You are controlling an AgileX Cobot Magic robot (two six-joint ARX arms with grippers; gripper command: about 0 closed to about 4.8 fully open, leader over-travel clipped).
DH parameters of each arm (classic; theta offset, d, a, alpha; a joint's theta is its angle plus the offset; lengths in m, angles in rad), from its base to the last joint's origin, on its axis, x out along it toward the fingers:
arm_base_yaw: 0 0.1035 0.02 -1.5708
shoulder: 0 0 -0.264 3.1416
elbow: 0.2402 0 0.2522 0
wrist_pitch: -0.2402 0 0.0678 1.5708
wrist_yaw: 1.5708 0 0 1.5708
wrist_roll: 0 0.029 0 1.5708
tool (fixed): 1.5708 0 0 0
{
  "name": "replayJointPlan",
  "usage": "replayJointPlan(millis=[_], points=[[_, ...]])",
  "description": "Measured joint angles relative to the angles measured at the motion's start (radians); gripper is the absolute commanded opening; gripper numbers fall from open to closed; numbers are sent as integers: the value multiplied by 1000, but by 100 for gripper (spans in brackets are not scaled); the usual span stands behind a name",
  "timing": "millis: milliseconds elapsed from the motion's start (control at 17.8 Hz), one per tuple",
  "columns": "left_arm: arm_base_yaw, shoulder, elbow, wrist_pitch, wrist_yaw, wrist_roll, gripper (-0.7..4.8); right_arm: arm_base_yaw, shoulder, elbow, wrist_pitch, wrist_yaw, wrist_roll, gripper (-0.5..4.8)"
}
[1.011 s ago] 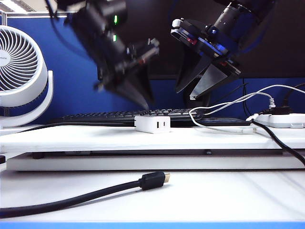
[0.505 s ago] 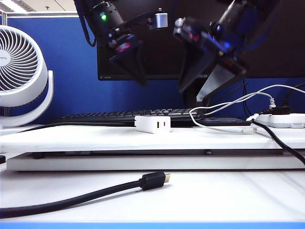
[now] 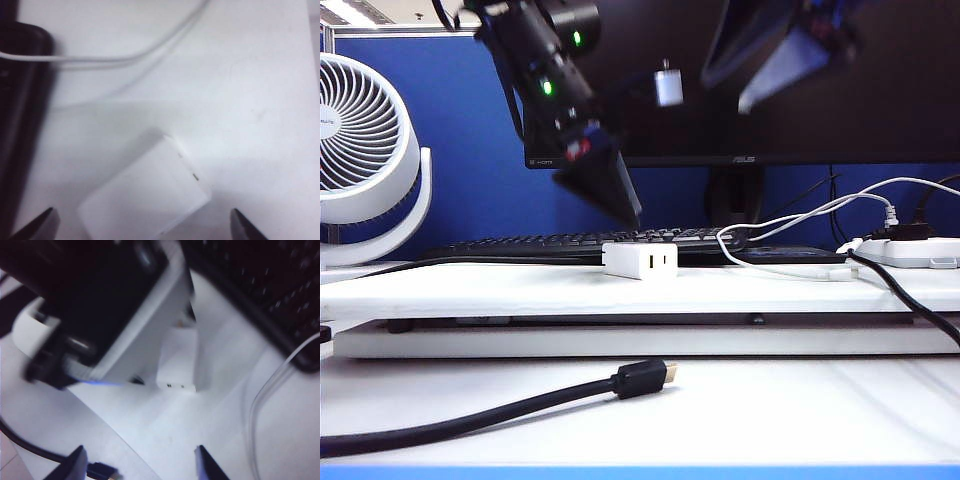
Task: Pick up the Type-C charging cable and the charging base, insert one end of the Type-C charger into the corresponding slot on the base, and finally place the plugged-in charger back on the table.
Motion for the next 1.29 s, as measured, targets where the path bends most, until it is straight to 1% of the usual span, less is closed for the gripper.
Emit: replayJointPlan(millis=[56, 168, 281, 337, 393, 449, 505, 730, 786, 899, 1067, 1179, 1292], points=[[0, 23, 0, 0, 0, 22, 479, 0, -32, 1, 3, 2, 0, 285], [2, 54, 0, -2, -5, 33, 479, 0, -66, 1, 8, 23, 0, 285], [2, 60, 0, 4, -5, 45, 464, 0, -97, 1, 13, 26, 0, 285], [2, 64, 1, 9, -5, 47, 444, 0, -103, 1, 15, 26, 0, 285], [2, 73, 3, 24, -2, 48, 408, 0, -107, 1, 19, 26, 0, 285], [2, 80, 4, 32, -2, 48, 350, 0, -108, 1, 18, 26, 0, 285], [2, 88, 4, 35, 7, 49, 327, 0, -111, 1, 18, 26, 0, 285], [2, 94, 2, -5, 1, 44, 325, 0, -112, 1, 18, 26, 0, 285], [4, 94, 2, -6, -2, 31, 326, 0, -112, 1, 18, 26, 0, 285], [3, 94, 2, -9, 0, -20, 328, 0, -112, 1, 18, 26, 0, 285], [3, 87, 2, -11, 1, -100, 348, 0, -112, 1, 18, 26, 0, 285], [3, 64, 2, -21, -2, -101, 351, 0, -112, 1, 18, 26, 0, 285], [3, 40, 2, -29, -21, -59, 351, 0, -112, 1, 18, 26, 0, 284]])
